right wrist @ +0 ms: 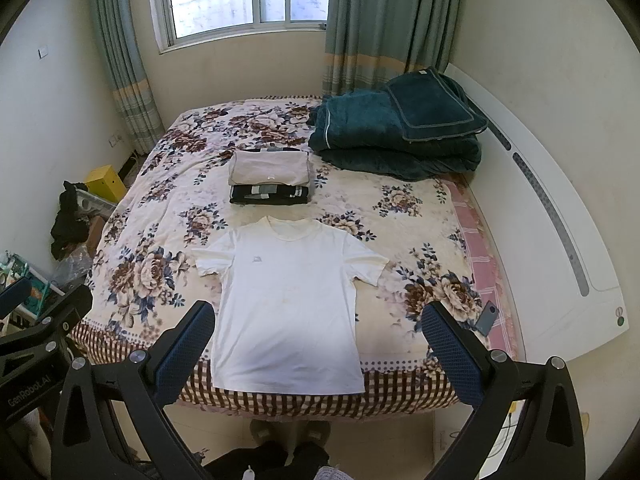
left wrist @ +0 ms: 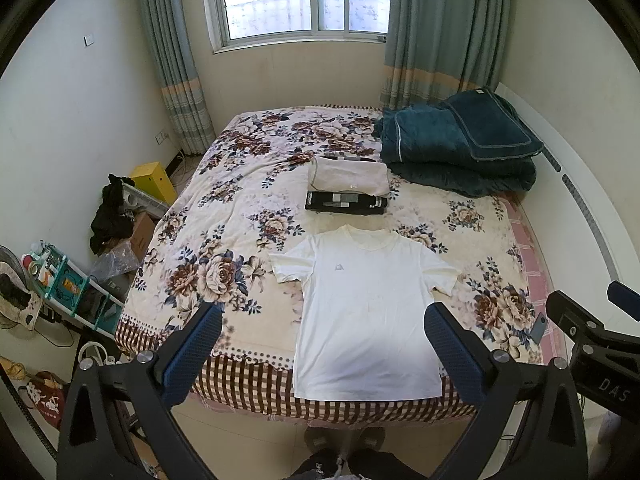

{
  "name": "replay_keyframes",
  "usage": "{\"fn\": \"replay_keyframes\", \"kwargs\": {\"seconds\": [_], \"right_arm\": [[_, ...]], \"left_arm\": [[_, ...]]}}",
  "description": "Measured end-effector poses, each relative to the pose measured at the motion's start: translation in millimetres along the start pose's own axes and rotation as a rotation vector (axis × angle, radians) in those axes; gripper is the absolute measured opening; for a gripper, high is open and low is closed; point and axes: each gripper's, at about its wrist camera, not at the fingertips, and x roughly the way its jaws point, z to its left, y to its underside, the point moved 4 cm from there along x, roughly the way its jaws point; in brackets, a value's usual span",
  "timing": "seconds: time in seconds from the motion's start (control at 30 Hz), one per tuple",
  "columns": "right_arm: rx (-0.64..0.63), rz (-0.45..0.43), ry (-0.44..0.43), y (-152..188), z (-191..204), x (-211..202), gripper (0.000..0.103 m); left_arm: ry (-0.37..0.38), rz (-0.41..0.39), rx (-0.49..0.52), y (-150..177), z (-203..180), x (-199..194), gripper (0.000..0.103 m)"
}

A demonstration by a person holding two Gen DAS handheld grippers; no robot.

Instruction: Fold small clothes

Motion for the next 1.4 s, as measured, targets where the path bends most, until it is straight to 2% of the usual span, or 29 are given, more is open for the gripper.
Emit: {"fn": "replay_keyframes", "kwargs": {"seconds": [0.03, 0.17, 0.27, 0.4, 0.47, 0.53, 0.57, 0.67, 0.7, 0.83, 0.93, 1.0, 1.03, 1.07, 1.1, 1.17, 1.27, 1.3, 1.37, 1.4], "right_arm": [[-0.001, 0.0, -0.001, -8, 0, -2, 0.103], [0.001, -0.001, 0.002, 1, 1, 0, 0.103], [0.003, 0.001, 0.003, -10, 1, -4, 0.103], [0.008, 0.001, 0.003, -9, 5, -2, 0.103], [0.027, 0.004, 0.008, -21, 4, 1, 0.103], [0.046, 0.007, 0.014, -22, 3, 9, 0.103], [0.054, 0.003, 0.011, -8, 9, 18, 0.103], [0.106, 0.013, 0.033, -12, -10, 60, 0.103], [0.12, 0.019, 0.04, 3, -15, 76, 0.103], [0.226, 0.095, 0.085, 24, -69, 168, 0.103], [0.309, 0.191, 0.096, 43, -118, 260, 0.103], [0.371, 0.247, 0.085, 60, -148, 316, 0.099], [0.409, 0.285, 0.07, 66, -164, 352, 0.091], [0.45, 0.319, 0.054, 72, -180, 389, 0.078], [0.476, 0.336, 0.044, 79, -192, 415, 0.073], [0.56, 0.379, -0.004, 91, -224, 492, 0.071], [0.664, 0.42, -0.061, 109, -251, 577, 0.071], [0.734, 0.44, -0.101, 120, -265, 617, 0.071], [0.82, 0.472, -0.121, 136, -274, 662, 0.071], [0.897, 0.491, -0.152, 149, -283, 698, 0.071]], "left_arm": [[0.003, 0.001, 0.001, 2, 1, 0, 0.103], [0.002, 0.0, 0.0, 2, 1, 0, 0.103], [0.004, 0.0, 0.0, 2, 0, 0, 0.103], [0.004, 0.001, 0.003, 1, 0, 2, 0.103], [-0.012, -0.015, 0.001, 0, 0, 4, 0.103], [-0.04, -0.035, -0.001, -6, 2, 15, 0.103], [-0.053, -0.055, -0.002, -10, 3, 24, 0.103], [-0.104, -0.083, -0.004, -16, 3, 65, 0.103], [-0.115, -0.075, -0.003, -17, 3, 81, 0.103], [-0.126, -0.024, -0.019, -11, 0, 156, 0.103], [-0.136, 0.042, -0.029, 0, -12, 220, 0.103], [-0.161, 0.076, -0.035, 6, -22, 265, 0.103], [-0.183, 0.1, -0.033, 9, -30, 293, 0.103], [-0.194, 0.112, -0.03, 12, -31, 310, 0.103], [-0.217, 0.129, -0.029, 16, -33, 329, 0.103], [-0.229, 0.163, -0.045, 28, -38, 371, 0.103], [-0.251, 0.257, -0.079, 50, -38, 439, 0.103], [-0.255, 0.281, -0.089, 58, -37, 457, 0.103], [-0.267, 0.324, -0.11, 74, -34, 492, 0.103], [-0.274, 0.344, -0.12, 82, -33, 507, 0.103]]}}
